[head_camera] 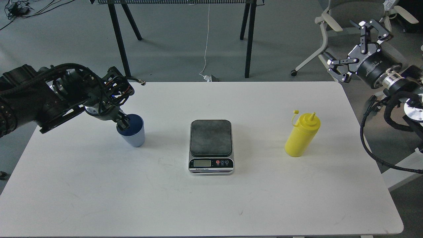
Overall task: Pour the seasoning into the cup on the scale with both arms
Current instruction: 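Lower the left gripper into the blue cup and grasp it, then lift the blue cup and place it onto the scale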
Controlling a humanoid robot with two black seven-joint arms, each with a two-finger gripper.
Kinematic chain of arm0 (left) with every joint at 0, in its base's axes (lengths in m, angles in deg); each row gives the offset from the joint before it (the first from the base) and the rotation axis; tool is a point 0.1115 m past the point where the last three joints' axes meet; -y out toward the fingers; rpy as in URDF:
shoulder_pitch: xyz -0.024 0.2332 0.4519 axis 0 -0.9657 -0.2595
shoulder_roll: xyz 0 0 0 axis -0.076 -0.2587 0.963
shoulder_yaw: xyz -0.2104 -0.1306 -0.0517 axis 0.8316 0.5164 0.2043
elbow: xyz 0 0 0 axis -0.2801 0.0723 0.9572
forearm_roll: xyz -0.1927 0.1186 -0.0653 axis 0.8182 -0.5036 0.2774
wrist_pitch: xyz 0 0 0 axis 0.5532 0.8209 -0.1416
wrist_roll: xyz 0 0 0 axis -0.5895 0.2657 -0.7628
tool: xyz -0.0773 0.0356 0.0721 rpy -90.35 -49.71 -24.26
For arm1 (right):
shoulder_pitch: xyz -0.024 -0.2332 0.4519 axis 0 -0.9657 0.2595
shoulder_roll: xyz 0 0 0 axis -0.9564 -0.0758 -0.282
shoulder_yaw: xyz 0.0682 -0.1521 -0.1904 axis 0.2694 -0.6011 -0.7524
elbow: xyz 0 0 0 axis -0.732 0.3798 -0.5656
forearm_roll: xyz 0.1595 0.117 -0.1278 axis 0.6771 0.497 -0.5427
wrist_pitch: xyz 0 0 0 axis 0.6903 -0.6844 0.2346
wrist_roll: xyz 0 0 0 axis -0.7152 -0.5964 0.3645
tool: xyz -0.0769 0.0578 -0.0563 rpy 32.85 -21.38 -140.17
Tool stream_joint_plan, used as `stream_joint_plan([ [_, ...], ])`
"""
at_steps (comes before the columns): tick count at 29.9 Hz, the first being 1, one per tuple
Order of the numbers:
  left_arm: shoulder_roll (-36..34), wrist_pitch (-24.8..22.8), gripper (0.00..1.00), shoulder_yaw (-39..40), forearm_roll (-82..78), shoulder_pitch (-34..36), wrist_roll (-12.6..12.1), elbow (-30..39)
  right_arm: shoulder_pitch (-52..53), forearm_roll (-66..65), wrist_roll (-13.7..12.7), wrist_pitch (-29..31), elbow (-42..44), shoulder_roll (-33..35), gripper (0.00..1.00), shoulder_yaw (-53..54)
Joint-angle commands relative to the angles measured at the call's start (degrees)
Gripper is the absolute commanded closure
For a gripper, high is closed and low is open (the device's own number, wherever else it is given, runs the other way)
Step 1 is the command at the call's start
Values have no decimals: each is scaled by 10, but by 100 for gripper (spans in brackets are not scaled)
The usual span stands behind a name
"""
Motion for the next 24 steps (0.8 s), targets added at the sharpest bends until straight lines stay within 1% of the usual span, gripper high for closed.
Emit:
stream_joint_plan([
  [1,-5,0,95,1,0,19,0,12,0,0,0,0,0,0,0,0],
  [6,-28,0,95,4,8,61,0,49,0,0,0,0,-1,0,0,6],
  [9,-28,0,95,1,31,78,0,68,0,0,0,-1,-1,0,0,9],
  [14,-27,0,95,5,36,86,0,92,0,0,0,-1,-1,0,0,11],
  [20,-26,0,95,5,99,132,0,154,0,0,0,-1,0,0,0,11],
  [24,-21,0,95,5,105,152,0,161,0,0,0,-2,0,0,0,11],
])
